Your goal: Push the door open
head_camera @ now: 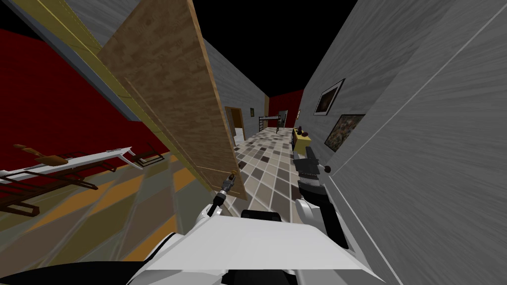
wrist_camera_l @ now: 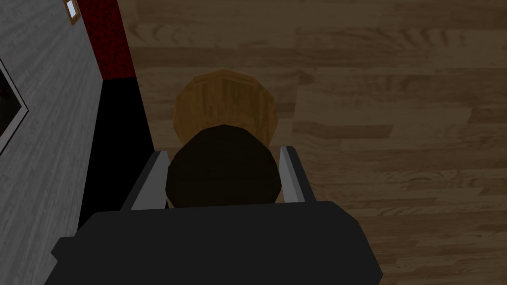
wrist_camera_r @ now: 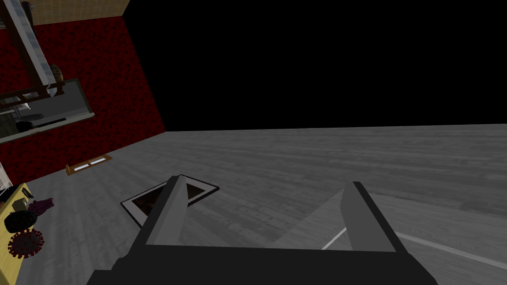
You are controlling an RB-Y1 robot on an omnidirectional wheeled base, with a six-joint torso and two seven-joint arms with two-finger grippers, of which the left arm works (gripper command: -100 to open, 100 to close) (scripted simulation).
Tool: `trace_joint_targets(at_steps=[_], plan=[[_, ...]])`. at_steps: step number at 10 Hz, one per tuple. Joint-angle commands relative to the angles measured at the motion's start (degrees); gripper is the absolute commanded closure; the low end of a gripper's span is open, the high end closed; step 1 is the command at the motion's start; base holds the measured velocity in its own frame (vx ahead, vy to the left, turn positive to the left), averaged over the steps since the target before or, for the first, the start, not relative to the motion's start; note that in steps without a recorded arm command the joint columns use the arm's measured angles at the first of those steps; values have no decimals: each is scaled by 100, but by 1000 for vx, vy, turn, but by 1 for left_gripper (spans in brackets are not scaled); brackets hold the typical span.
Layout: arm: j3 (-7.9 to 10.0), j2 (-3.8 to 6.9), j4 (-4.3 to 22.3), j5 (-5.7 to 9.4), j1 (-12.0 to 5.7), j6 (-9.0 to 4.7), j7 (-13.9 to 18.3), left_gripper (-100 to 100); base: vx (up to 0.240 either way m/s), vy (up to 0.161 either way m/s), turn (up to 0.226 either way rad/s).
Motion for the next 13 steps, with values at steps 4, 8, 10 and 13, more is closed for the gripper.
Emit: trace_joint_targets(at_steps=[4,8,10,13], plan=[[-36,-11,-21,212,-4,11,578,100,25,-4,-9],[-74,-24,-45,445,-7,23,1159,100,40,-3,-15],[-86,-28,-52,515,-9,27,1363,100,41,-5,-13],[-125,-40,-76,749,-12,39,1864,100,34,-2,-14]])
